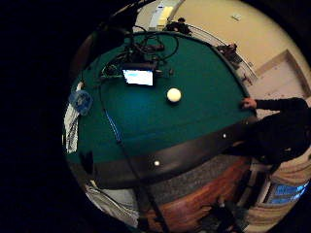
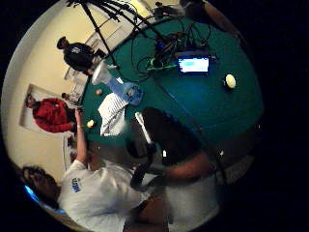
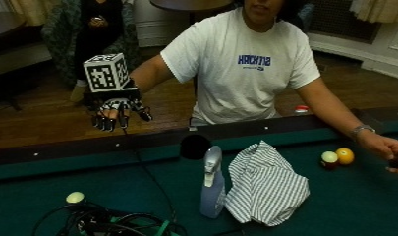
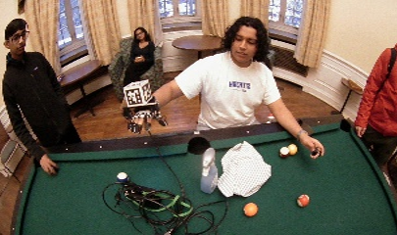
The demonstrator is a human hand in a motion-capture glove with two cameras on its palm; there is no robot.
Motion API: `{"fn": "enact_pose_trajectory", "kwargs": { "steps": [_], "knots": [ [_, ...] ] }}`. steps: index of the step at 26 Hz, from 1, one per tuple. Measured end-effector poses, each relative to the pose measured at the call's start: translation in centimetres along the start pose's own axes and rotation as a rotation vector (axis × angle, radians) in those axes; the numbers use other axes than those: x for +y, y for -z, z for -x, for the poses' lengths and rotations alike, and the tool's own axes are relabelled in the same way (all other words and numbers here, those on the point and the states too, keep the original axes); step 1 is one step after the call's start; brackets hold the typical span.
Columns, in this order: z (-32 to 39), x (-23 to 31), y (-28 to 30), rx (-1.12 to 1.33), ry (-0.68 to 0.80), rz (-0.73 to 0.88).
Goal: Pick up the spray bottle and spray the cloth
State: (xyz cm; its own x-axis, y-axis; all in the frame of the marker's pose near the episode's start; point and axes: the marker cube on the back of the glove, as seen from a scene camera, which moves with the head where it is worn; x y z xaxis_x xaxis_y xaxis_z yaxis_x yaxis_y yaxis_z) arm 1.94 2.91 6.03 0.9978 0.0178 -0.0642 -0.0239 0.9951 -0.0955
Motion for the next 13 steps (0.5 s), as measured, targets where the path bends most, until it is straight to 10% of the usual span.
{"fn": "enact_pose_trajectory", "kwargs": {
  "steps": [13],
  "knots": [
    [0.5, 2.4, -5.6, -0.316, -0.031, 0.046]
  ]
}}
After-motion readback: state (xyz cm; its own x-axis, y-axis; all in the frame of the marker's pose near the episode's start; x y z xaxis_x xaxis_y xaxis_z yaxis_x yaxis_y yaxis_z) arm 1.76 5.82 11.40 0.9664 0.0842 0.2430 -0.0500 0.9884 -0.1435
